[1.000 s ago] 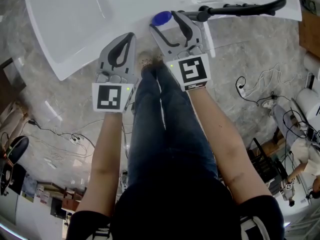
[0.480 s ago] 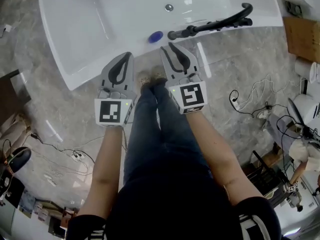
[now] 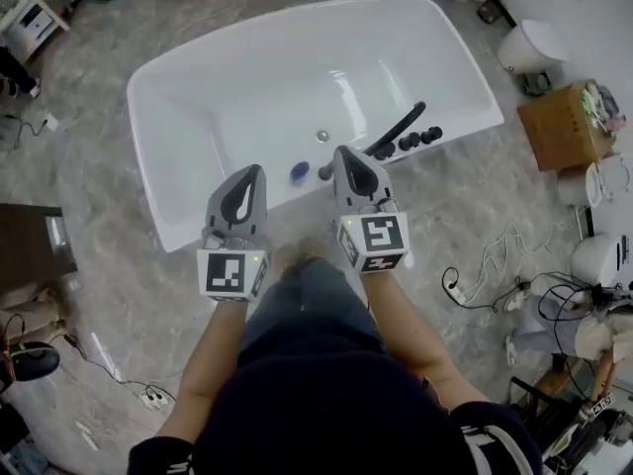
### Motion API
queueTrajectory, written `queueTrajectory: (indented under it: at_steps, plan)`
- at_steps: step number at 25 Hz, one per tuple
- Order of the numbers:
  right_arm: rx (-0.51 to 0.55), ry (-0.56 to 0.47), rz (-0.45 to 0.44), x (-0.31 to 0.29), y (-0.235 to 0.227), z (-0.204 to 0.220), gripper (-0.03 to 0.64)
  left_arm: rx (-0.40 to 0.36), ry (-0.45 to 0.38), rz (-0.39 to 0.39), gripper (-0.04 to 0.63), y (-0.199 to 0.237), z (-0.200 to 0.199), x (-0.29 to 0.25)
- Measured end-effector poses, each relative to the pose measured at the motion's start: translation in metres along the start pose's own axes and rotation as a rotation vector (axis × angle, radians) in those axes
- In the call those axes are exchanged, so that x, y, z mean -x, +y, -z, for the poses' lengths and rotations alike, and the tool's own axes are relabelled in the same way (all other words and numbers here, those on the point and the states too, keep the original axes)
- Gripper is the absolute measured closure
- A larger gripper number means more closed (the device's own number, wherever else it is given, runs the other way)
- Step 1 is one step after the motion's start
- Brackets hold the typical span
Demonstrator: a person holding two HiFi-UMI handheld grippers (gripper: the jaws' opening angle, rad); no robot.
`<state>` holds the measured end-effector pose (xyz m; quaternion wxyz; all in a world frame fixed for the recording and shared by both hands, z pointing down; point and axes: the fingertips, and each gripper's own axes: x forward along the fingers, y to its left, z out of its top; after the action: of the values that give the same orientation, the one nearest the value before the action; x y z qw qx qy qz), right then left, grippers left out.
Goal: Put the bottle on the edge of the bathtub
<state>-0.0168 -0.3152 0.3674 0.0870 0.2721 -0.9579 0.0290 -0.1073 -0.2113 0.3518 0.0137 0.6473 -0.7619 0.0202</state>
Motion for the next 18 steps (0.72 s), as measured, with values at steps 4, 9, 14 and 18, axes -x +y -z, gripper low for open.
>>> queueTrajectory:
  at_steps: [4, 9, 14, 18]
  plan:
    - [0.041, -0.089, -0.006, 0.02, 0.007, -0.061, 0.6, -0.049, -0.045, -0.034, 0.595, 0.001, -0.056, 0.012]
    - [0.132, -0.241, 0.01, 0.042, 0.009, -0.151, 0.6, -0.087, -0.131, -0.072, 0.594, 0.012, -0.138, 0.017]
    - [0.167, -0.352, 0.015, 0.069, 0.01, -0.208, 0.6, -0.119, -0.204, -0.107, 0.595, 0.009, -0.2, 0.033]
    - [0.172, -0.365, 0.007, 0.079, 0.009, -0.214, 0.6, -0.135, -0.21, -0.12, 0.595, 0.002, -0.21, 0.039]
